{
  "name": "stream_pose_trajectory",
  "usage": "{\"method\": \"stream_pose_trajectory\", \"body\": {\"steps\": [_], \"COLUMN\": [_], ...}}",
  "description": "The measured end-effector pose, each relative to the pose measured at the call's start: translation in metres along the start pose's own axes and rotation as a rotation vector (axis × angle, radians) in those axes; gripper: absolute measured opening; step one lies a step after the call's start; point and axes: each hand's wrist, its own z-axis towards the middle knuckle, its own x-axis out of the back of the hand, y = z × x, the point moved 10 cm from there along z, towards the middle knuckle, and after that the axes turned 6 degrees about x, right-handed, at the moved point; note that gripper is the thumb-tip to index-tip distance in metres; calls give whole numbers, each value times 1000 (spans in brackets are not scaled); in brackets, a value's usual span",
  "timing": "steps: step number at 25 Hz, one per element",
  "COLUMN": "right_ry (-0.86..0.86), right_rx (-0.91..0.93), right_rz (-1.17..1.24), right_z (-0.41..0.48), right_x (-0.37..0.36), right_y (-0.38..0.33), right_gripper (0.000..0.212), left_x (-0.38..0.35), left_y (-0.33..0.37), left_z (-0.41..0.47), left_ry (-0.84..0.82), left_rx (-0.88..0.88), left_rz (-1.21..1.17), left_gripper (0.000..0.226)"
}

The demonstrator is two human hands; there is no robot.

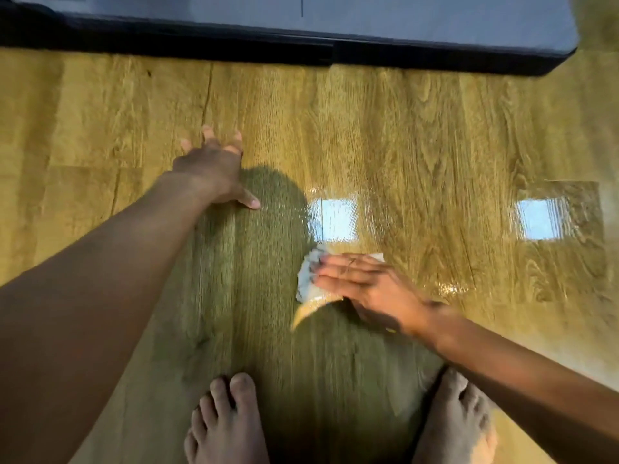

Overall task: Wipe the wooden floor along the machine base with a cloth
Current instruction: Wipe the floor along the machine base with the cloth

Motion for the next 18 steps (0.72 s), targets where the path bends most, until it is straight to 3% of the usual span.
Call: {"method": "stream_pose_trajectory", "body": {"steps": [4, 6, 9, 11, 15, 16, 18], "right_ry": [85, 73, 42, -15, 52, 45, -42], "right_rx": [-375, -293, 45, -26, -396, -396, -207], "right_rz": [-8, -17, -16, 26, 33, 37, 32], "right_z": [38, 34, 22, 43, 77, 75, 66], "right_x": [20, 6, -4, 5, 21, 16, -1], "right_y": [83, 52, -5, 30, 105, 96, 54], "right_gripper": [57, 55, 52, 57, 47, 50, 61], "left_x": [3, -1, -6, -6, -2, -2, -4], "left_y": [-1, -4, -2, 1, 2, 2, 3], "left_z": [4, 7, 7, 8, 9, 8, 5], "left_ry": [-39, -32, -20, -31, -30, -26, -13], "left_rx": [-34, -52, -78, -83, -82, -90, -106], "left_rz": [50, 80, 108, 112, 126, 134, 146], "left_gripper": [136, 138, 137, 134, 138, 136, 130]}}
